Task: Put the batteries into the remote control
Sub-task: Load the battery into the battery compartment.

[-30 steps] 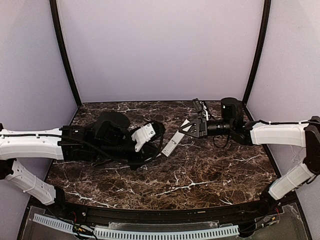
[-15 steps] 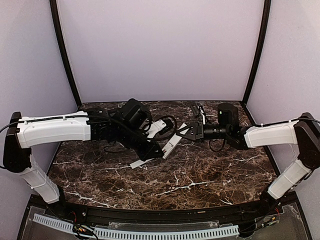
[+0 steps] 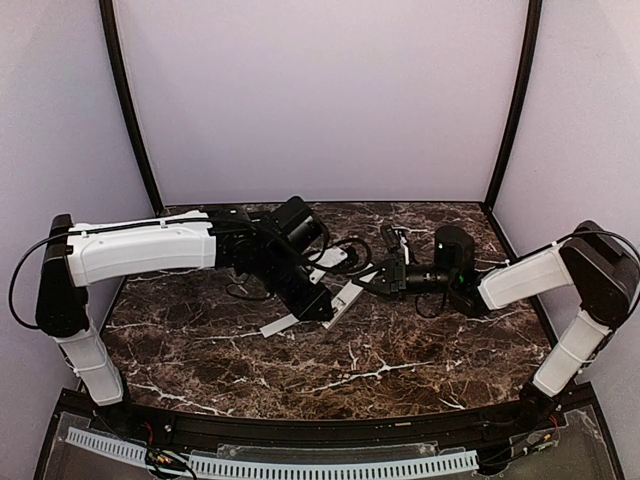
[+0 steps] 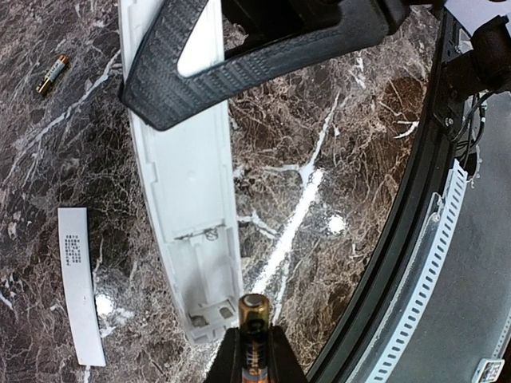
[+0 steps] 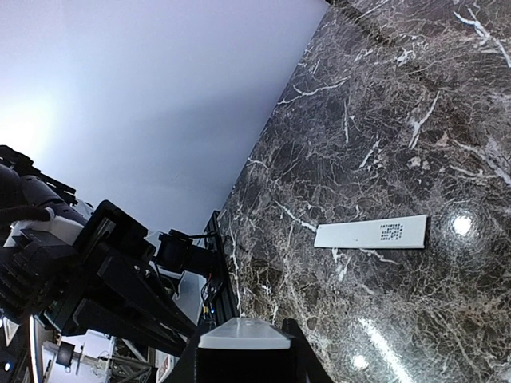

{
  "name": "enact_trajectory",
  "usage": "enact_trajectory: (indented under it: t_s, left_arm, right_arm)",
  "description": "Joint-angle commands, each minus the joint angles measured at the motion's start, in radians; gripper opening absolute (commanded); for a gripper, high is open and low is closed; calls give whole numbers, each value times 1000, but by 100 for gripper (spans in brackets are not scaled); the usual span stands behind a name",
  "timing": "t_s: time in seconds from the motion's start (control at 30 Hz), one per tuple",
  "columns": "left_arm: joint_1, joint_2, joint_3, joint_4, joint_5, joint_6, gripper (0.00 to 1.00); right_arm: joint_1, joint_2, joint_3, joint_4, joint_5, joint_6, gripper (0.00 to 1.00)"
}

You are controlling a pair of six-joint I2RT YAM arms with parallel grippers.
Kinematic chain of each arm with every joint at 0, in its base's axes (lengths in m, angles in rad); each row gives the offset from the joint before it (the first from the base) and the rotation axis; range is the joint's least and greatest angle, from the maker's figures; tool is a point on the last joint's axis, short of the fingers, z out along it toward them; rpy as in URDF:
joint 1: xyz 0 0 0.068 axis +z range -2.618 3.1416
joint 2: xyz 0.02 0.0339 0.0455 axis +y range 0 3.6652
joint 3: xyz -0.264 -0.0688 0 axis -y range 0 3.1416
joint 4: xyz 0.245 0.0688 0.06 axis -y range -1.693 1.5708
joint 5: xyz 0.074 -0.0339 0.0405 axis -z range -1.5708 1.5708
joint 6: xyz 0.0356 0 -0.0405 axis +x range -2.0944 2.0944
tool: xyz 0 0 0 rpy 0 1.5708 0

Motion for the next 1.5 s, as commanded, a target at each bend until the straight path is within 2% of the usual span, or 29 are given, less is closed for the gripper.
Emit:
enact_trajectory:
  t_s: [0.0,0.8,1.47]
  left_arm:
    - [10,38,60,-107,-28,-1,5]
    - [25,110,140,-166,-53,19,5]
    - [24,144,168,-190,-48,21,5]
  right_arm:
    - [13,27,-23,154,-16,60,0]
    - [19,62,-43,273,-22,86,0]
    - [41,65,-29,258,7,68,0]
